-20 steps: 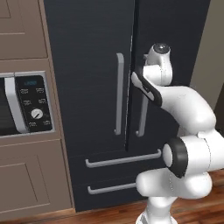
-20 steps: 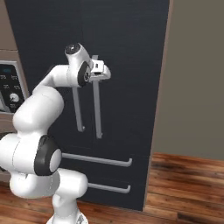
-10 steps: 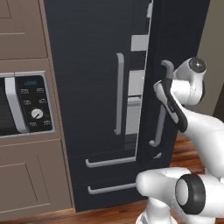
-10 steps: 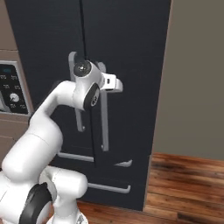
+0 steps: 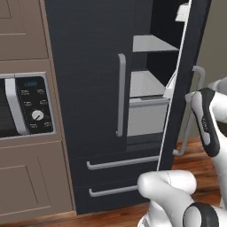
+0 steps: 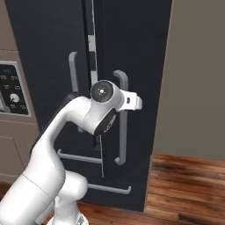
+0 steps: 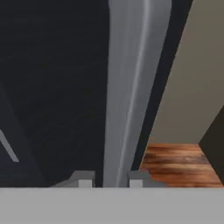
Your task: Gather the mushroom and carrot from the fridge and place them on a tray on the dining counter. Then gather the chicken drumsticks from the fridge and place them on the other tray.
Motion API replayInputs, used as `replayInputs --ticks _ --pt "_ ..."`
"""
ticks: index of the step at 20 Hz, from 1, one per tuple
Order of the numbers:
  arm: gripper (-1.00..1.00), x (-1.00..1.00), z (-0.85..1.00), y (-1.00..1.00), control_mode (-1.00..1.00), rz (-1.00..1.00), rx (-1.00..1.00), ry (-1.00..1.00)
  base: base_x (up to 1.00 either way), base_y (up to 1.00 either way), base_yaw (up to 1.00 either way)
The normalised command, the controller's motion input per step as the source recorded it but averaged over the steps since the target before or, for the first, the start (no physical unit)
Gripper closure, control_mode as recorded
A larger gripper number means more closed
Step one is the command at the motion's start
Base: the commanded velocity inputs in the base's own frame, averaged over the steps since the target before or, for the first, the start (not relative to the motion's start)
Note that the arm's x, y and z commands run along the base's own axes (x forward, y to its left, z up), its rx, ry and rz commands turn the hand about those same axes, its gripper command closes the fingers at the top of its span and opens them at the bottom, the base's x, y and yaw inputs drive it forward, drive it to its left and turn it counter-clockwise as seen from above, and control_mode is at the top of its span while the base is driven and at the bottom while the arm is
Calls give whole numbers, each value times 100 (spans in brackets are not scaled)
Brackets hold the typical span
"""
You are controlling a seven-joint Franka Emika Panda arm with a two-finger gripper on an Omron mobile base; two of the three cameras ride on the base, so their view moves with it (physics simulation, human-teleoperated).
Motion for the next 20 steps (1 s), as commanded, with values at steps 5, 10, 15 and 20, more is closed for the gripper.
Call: replayInputs --ticks 5,10,15,20 --pt "-100 -95 31 42 -100 -10 -2 0 0 0 0" --pt "-100 -39 64 76 -100 -1 -11 3 0 0 0" --pt "-100 21 53 88 -100 -2 -19 8 0 0 0" --pt "-100 46 24 86 -100 -4 -28 12 0 0 0"
